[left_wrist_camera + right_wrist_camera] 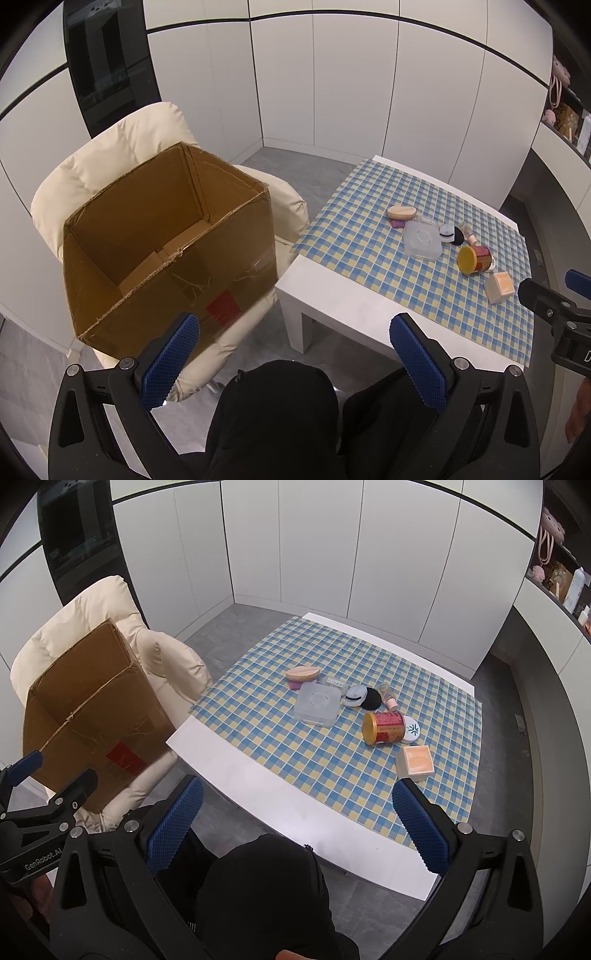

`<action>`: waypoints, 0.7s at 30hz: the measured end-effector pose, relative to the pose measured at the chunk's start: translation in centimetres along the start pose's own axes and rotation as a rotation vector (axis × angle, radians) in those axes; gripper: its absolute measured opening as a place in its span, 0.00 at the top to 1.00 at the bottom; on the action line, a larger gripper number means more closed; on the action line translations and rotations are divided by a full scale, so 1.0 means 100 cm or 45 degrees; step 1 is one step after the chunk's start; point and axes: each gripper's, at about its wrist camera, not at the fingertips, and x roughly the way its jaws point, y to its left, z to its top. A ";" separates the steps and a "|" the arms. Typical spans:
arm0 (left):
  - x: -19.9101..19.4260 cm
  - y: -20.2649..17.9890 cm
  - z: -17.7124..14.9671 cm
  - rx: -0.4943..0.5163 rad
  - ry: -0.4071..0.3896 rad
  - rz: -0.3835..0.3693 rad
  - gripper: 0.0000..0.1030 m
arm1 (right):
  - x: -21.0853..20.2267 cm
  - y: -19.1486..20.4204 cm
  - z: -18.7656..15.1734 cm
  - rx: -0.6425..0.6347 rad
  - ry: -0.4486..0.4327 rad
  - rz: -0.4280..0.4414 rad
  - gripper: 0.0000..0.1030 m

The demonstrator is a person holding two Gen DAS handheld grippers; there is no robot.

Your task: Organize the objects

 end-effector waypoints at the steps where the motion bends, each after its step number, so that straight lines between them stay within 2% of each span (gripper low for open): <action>1: 0.000 0.000 0.000 0.001 0.002 0.000 0.00 | 0.000 0.000 0.000 0.001 0.000 0.002 0.00; 21: 0.001 0.004 0.001 -0.007 0.008 -0.007 0.00 | -0.002 0.000 0.003 0.013 -0.012 0.012 0.00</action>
